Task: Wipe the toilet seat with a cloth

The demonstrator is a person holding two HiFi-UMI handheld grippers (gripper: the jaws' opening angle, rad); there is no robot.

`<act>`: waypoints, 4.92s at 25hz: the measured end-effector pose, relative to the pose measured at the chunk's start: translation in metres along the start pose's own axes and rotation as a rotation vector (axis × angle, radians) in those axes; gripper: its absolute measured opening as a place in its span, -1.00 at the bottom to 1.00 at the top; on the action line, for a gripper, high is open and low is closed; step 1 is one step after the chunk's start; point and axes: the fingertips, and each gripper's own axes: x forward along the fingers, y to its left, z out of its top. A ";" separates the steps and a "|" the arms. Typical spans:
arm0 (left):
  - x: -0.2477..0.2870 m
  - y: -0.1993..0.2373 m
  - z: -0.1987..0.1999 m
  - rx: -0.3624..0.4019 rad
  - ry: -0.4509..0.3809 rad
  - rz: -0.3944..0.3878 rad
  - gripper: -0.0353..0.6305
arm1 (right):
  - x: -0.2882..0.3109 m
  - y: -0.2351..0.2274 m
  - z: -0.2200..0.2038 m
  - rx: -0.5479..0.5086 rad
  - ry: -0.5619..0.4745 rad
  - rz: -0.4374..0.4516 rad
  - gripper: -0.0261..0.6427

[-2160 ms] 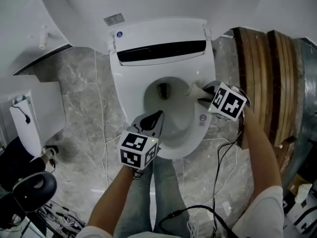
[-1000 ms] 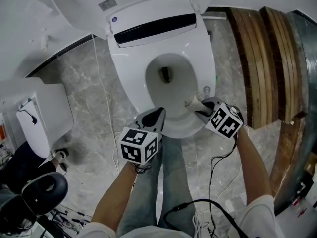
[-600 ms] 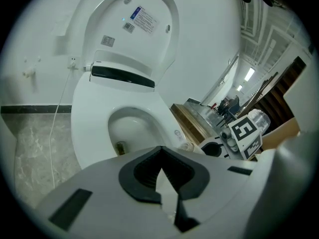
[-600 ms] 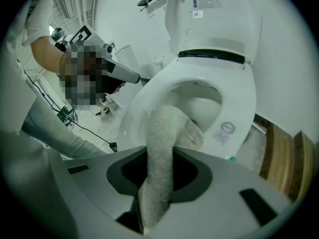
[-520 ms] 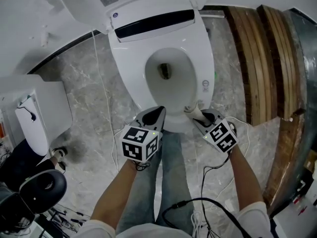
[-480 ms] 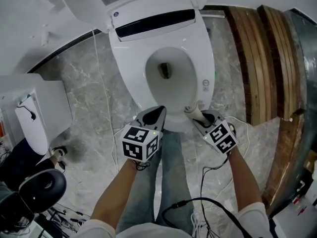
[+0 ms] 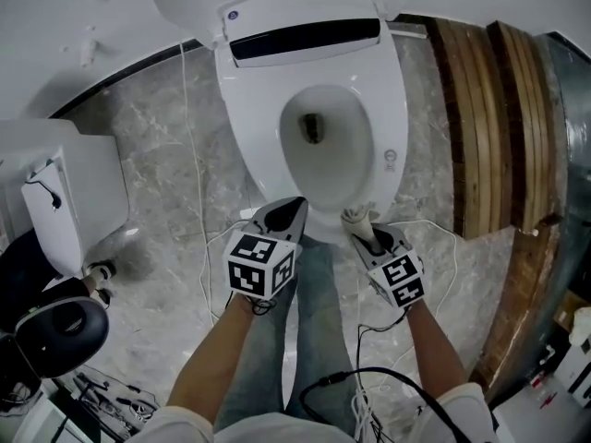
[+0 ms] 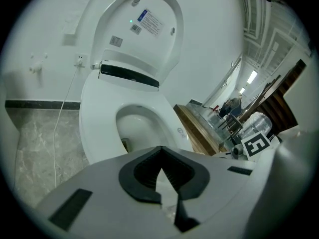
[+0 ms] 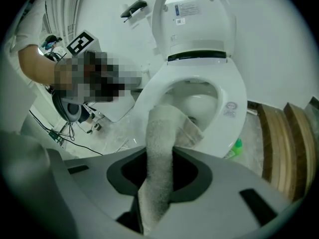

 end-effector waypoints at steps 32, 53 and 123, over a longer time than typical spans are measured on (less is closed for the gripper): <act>-0.037 0.080 0.001 -0.132 -0.047 0.095 -0.86 | 0.058 0.061 0.058 0.024 0.076 0.161 -0.62; -0.046 0.126 0.024 -0.212 -0.104 0.148 -0.86 | 0.109 0.063 0.147 0.024 0.028 0.245 -0.62; 0.030 0.108 0.072 -0.221 -0.079 0.153 -0.86 | 0.144 -0.086 0.300 -0.086 -0.159 0.135 -0.62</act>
